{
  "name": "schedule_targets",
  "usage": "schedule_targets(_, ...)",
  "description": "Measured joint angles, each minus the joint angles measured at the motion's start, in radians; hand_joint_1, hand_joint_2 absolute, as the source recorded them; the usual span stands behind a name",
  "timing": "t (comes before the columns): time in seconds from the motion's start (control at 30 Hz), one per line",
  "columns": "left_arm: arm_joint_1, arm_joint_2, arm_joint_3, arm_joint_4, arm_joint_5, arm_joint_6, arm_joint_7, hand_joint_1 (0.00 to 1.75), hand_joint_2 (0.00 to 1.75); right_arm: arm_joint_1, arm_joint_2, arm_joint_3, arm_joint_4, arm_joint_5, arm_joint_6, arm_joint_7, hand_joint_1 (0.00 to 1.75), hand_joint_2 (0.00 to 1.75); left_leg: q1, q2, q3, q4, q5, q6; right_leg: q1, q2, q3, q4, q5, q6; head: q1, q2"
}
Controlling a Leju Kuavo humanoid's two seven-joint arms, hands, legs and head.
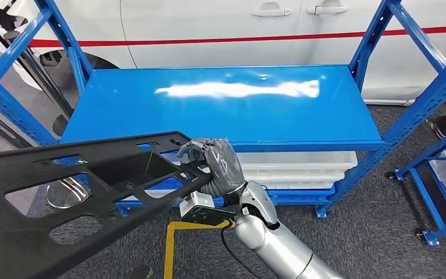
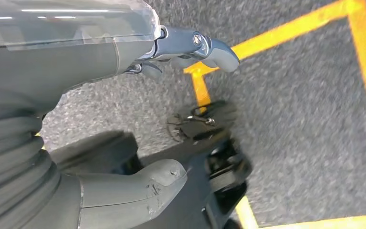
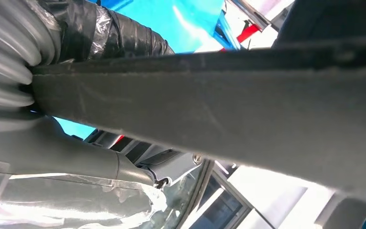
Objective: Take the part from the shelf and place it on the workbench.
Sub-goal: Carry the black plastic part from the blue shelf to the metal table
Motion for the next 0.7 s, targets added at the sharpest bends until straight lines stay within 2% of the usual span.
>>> schedule_targets(0.03,0.0,0.0,0.0,0.0,0.0,0.0,0.0,0.0,1.75,0.0,0.0,0.0,0.002,0.0,0.0,0.0,1.75,1.75,0.002,0.0,-0.01,0.056,-0.025,-0.004,0.0,-0.001,-0.012,0.002,0.008,0.0,0.0,0.0)
schedule_targets(0.07,0.0,0.0,0.0,0.0,0.0,-0.001,-0.001,0.0,1.75,0.001,0.0,0.0,0.003,0.001,0.0,0.0,1.75,1.75,0.004,0.0,-0.01,0.093,-0.031,-0.008,0.0,-0.003,-0.025,0.005,0.016,0.0,0.0,0.0)
schedule_targets(0.1,-0.001,0.0,0.0,0.0,0.0,-0.001,-0.001,0.0,1.75,0.001,0.0,0.0,0.005,0.001,0.0,0.0,1.75,1.75,0.006,0.0,0.007,0.094,-0.016,-0.01,-0.001,-0.003,-0.038,0.01,0.023,0.002,0.0,0.0)
schedule_targets(0.13,-0.001,0.0,0.0,0.0,0.001,-0.001,-0.001,0.0,1.75,0.001,0.0,0.0,0.006,0.001,0.0,0.0,1.75,1.75,0.008,0.0,0.041,0.062,0.009,-0.012,-0.002,-0.003,-0.051,0.015,0.029,0.005,0.0,0.0)
schedule_targets(0.17,-0.002,0.0,0.0,0.0,0.001,-0.001,-0.001,0.0,1.75,0.001,0.0,0.0,0.006,0.001,0.0,0.0,1.75,1.75,0.01,0.001,0.087,0.005,0.029,-0.012,-0.002,-0.003,-0.063,0.021,0.034,0.008,0.0,0.0)
schedule_targets(0.2,-0.003,0.0,0.0,0.0,0.001,-0.001,-0.001,0.0,1.75,0.001,0.0,0.0,0.006,0.001,-0.001,0.0,1.75,1.75,0.009,0.0,0.136,-0.062,0.036,-0.01,-0.002,-0.003,-0.073,0.027,0.039,0.013,0.0,0.0)
schedule_targets(0.23,-0.004,-0.001,0.0,0.0,0.002,-0.001,-0.002,0.0,1.75,0.0,0.0,0.0,0.006,0.002,-0.001,0.0,1.75,1.75,0.008,-0.001,0.173,-0.116,0.032,-0.006,-0.002,-0.003,-0.08,0.032,0.043,0.018,0.0,0.0)
schedule_targets(0.27,-0.005,-0.001,0.0,0.0,0.002,-0.001,-0.002,0.0,1.75,0.0,0.0,0.0,0.006,0.002,-0.001,0.0,1.75,1.75,0.005,-0.002,0.194,-0.152,0.024,-0.001,-0.001,-0.003,-0.085,0.034,0.048,0.024,0.0,0.0)
schedule_targets(0.3,-0.005,-0.001,0.0,0.0,0.003,-0.001,-0.002,0.0,1.75,0.0,0.0,0.0,0.006,0.002,-0.002,0.0,1.75,1.75,0.002,-0.003,0.2,-0.168,0.019,0.006,-0.002,-0.003,-0.088,0.034,0.055,0.031,0.0,0.0)
schedule_targets(0.37,-0.003,-0.002,0.0,0.0,0.004,-0.001,-0.002,0.0,1.75,0.0,0.0,0.0,0.006,0.003,-0.002,0.0,1.75,1.75,0.002,-0.001,0.193,-0.177,0.032,0.022,-0.003,-0.002,-0.091,0.033,0.062,0.044,0.0,0.0)
schedule_targets(0.4,-0.002,-0.002,0.0,0.0,0.005,-0.001,-0.002,0.0,1.75,0.0,0.0,0.0,0.006,0.003,-0.002,0.0,1.75,1.75,0.003,0.001,0.188,-0.182,0.041,0.031,-0.004,0.0,-0.097,0.043,0.048,0.049,0.0,0.0)
schedule_targets(0.43,-0.002,-0.003,0.0,0.0,0.005,-0.001,-0.002,0.0,1.75,0.0,0.0,0.0,0.006,0.003,-0.002,0.0,1.75,1.75,0.005,0.003,0.182,-0.186,0.052,0.04,-0.004,0.002,-0.108,0.072,0.018,0.053,0.001,0.0)
schedule_targets(0.47,-0.002,-0.003,0.0,0.0,0.006,-0.001,-0.002,0.0,1.75,0.001,0.0,0.0,0.006,0.003,-0.002,0.0,1.75,1.75,0.005,0.005,0.174,-0.187,0.061,0.047,-0.005,0.004,-0.124,0.119,-0.026,0.055,0.001,0.0)
schedule_targets(0.5,-0.002,-0.003,0.0,0.0,0.006,-0.001,-0.002,0.0,1.75,0.002,0.0,0.001,0.006,0.003,-0.002,0.0,1.75,1.75,0.004,0.005,0.163,-0.187,0.068,0.051,-0.005,0.005,-0.142,0.178,-0.071,0.058,0.001,0.0)
schedule_targets(0.53,-0.001,-0.003,0.0,0.0,0.006,-0.001,-0.002,0.0,1.75,0.004,-0.001,0.001,0.006,0.003,-0.002,0.0,1.75,1.75,0.002,0.005,0.153,-0.185,0.075,0.053,-0.005,0.005,-0.158,0.237,-0.104,0.059,0.001,0.0)
schedule_targets(0.57,-0.001,-0.003,0.0,0.0,0.006,-0.001,-0.002,0.0,1.75,0.006,-0.001,0.001,0.007,0.003,-0.002,0.0,1.75,1.75,0.001,0.006,0.141,-0.183,0.082,0.053,-0.005,0.005,-0.164,0.278,-0.115,0.06,0.001,0.0)
schedule_targets(0.6,0.0,-0.003,0.0,0.0,0.006,-0.001,-0.002,0.0,1.75,0.008,-0.001,0.001,0.008,0.003,-0.002,0.0,1.75,1.75,0.0,0.006,0.129,-0.18,0.089,0.052,-0.005,0.005,-0.154,0.288,-0.105,0.059,0.001,0.0)
schedule_targets(0.63,0.001,-0.003,0.0,0.0,0.006,-0.001,-0.002,0.0,1.75,0.009,-0.001,0.001,0.008,0.003,-0.002,0.0,1.75,1.75,-0.001,0.006,0.118,-0.176,0.095,0.051,-0.005,0.005,-0.13,0.267,-0.081,0.057,0.001,0.0)
schedule_targets(0.67,0.001,-0.003,0.0,0.0,0.006,-0.001,-0.002,0.0,1.75,0.009,-0.001,0.001,0.008,0.003,-0.002,0.0,1.75,1.75,-0.002,0.005,0.108,-0.173,0.101,0.048,-0.005,0.005,-0.087,0.212,-0.054,0.052,0.001,0.0)
schedule_targets(0.7,0.001,-0.004,0.0,0.0,0.006,-0.001,-0.002,0.0,1.75,0.009,-0.001,0.001,0.008,0.003,-0.002,0.0,1.75,1.75,-0.003,0.005,0.1,-0.17,0.106,0.045,-0.003,0.006,-0.04,0.145,-0.04,0.046,0.001,0.0)
